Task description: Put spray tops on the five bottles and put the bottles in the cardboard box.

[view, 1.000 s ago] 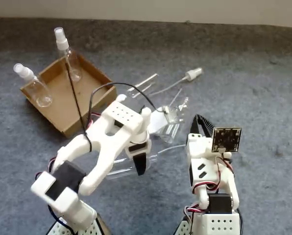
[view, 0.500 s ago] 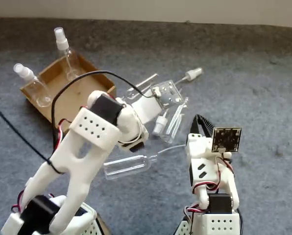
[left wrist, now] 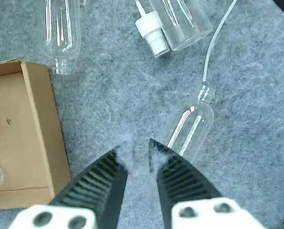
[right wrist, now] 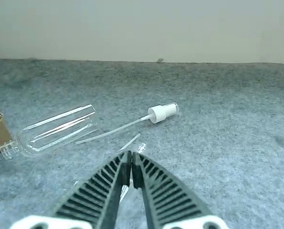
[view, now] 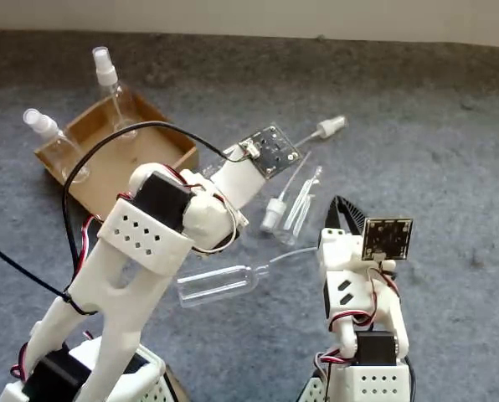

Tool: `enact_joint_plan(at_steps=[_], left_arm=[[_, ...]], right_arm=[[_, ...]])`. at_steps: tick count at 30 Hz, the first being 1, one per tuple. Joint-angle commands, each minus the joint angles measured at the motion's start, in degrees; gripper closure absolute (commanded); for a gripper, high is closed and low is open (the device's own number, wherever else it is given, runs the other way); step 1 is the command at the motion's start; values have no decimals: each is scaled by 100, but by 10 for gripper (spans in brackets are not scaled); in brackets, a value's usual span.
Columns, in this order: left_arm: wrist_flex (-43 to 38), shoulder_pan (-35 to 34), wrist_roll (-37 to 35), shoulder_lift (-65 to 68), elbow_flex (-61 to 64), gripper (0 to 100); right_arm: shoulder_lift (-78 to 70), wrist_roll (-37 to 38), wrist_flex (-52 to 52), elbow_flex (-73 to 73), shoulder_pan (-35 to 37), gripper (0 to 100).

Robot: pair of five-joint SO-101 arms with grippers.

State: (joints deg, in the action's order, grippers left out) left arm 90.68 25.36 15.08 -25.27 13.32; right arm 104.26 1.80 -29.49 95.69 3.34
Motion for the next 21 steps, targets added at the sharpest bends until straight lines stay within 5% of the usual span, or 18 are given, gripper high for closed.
enact_joint_plan(at_steps=[1, 9, 14, 21], left_arm=[[-141, -101, -53, -189, 330, 995], [-2040, -101, 123, -189, 2149, 954], [-2127, -101, 387, -189, 2299, 805], [-2119, -101, 835, -189, 2299, 796]], right_arm=[[48, 35, 163, 769, -75, 995], [48, 53, 163, 769, -75, 995], [48, 62, 171, 769, -75, 995], [57, 26, 180, 760, -532, 995]])
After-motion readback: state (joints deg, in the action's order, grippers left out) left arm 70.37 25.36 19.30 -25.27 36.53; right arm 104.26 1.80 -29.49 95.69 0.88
